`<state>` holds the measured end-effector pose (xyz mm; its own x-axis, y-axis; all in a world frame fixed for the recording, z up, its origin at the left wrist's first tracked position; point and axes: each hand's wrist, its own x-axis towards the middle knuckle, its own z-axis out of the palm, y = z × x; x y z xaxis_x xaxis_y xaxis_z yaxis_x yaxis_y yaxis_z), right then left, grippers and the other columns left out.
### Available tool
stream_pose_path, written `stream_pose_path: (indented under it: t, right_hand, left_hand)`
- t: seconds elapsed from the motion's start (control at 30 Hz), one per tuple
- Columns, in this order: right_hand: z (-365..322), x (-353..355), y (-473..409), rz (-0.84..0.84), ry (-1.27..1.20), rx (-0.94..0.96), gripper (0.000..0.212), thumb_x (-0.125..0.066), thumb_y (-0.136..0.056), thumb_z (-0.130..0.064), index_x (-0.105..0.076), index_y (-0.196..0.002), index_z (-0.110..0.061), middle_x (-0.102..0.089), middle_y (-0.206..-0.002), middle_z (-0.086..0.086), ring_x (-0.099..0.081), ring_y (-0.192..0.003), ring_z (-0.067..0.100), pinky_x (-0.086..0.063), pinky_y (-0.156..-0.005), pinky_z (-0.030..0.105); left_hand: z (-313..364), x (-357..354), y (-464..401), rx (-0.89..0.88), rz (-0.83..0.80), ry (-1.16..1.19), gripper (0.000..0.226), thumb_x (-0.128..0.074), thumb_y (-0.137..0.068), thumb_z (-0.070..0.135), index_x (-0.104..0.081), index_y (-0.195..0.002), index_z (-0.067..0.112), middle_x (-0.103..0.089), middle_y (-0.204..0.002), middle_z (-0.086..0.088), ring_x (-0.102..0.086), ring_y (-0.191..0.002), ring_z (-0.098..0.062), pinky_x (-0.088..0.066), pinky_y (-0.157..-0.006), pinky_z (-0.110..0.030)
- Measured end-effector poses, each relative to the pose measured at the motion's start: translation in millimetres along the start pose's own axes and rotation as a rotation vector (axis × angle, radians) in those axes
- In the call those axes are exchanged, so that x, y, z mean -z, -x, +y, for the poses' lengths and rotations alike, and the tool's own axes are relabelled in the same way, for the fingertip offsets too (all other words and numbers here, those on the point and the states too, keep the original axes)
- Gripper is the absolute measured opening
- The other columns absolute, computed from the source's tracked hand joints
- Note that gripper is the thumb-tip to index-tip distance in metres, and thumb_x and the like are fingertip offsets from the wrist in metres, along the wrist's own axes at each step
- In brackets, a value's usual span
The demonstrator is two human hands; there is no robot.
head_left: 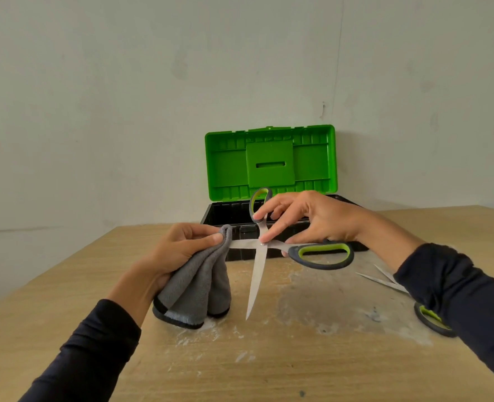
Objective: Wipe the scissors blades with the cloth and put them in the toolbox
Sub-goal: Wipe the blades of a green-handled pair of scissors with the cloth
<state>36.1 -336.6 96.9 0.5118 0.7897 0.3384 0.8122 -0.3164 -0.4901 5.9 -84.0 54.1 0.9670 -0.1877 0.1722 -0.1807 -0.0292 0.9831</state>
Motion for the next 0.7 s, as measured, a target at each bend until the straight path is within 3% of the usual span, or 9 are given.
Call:
stream_pose_path:
  t: [0.07,0.13,0.27,0.37,0.47,0.57,0.7]
  right_hand:
    - [6.4,-0.1,2.2,0.008,-0.125,-0.003,0.034,-0.072,-0.077,0.0,-0.069,-0.11,-0.009,-0.06,-0.126,-0.01,-0.051,-0.121,0.002,-0.044,-0.1,0.023]
    - [11.8,-2.9,2.3,0.055,-0.165,0.037,0.035,-0.073,-0.074,0.0,-0.069,-0.108,-0.006,-0.066,-0.116,-0.015,-0.055,-0.118,0.002,-0.045,-0.096,0.019]
    - [21.6,-20.1,0.2,0.281,-0.18,0.144,0.028,-0.072,-0.074,0.005,-0.07,-0.101,0.001,-0.073,-0.094,-0.013,-0.065,-0.095,0.0,-0.049,-0.081,0.013]
    - [28.0,-32.7,-3.3,0.475,-0.146,0.155,0.024,-0.068,-0.078,-0.007,-0.07,-0.102,-0.006,-0.072,-0.083,-0.016,-0.066,-0.084,-0.002,-0.049,-0.074,0.013]
    - [31.0,-43.7,-10.0,0.621,-0.281,0.109,0.024,-0.066,-0.08,-0.002,-0.069,-0.101,-0.011,-0.072,-0.077,-0.021,-0.068,-0.082,-0.001,-0.051,-0.076,0.013]
    - [28.4,-52.0,-15.0,0.731,-0.358,0.04,0.019,-0.065,-0.082,-0.001,-0.072,-0.093,-0.015,-0.074,-0.075,-0.013,-0.07,-0.078,0.006,-0.053,-0.074,0.018]
    - [21.1,-57.5,-19.0,0.851,-0.34,-0.068,0.012,-0.063,-0.087,-0.013,-0.068,-0.078,-0.018,-0.072,-0.081,0.009,-0.072,-0.076,0.023,-0.059,-0.073,0.034]
  left_hand:
    - [-0.3,-1.0,0.6,0.02,-0.04,0.038,0.02,-0.062,-0.072,0.016,-0.066,-0.084,0.0,-0.066,-0.062,-0.008,-0.062,-0.05,-0.013,-0.052,-0.048,-0.019]
    - [-1.0,-1.9,0.7,0.036,-0.062,0.068,0.023,-0.061,-0.073,0.016,-0.064,-0.086,-0.003,-0.065,-0.06,-0.009,-0.062,-0.049,-0.014,-0.052,-0.047,-0.02]
    - [-1.9,-3.7,-0.8,0.054,-0.049,0.092,0.028,-0.06,-0.075,0.02,-0.064,-0.087,-0.005,-0.065,-0.059,-0.01,-0.061,-0.047,-0.015,-0.052,-0.045,-0.02]
    - [-3.3,-6.4,-2.2,0.044,-0.018,0.087,0.023,-0.059,-0.077,0.022,-0.068,-0.073,0.002,-0.064,-0.057,-0.009,-0.06,-0.045,-0.014,-0.05,-0.044,-0.019]
    - [-5.4,-8.2,-5.1,0.035,0.014,0.069,0.024,-0.061,-0.072,0.028,-0.072,-0.067,0.008,-0.065,-0.06,-0.008,-0.06,-0.049,-0.014,-0.052,-0.048,-0.02]
    - [-5.3,-10.0,-6.6,0.024,0.051,0.083,0.024,-0.063,-0.073,0.029,-0.073,-0.069,0.009,-0.066,-0.062,-0.008,-0.061,-0.051,-0.014,-0.052,-0.049,-0.02]
    - [-4.0,-12.9,-6.8,0.022,0.131,0.118,0.024,-0.061,-0.084,0.026,-0.072,-0.079,0.005,-0.068,-0.069,-0.011,-0.064,-0.056,-0.018,-0.053,-0.05,-0.023]
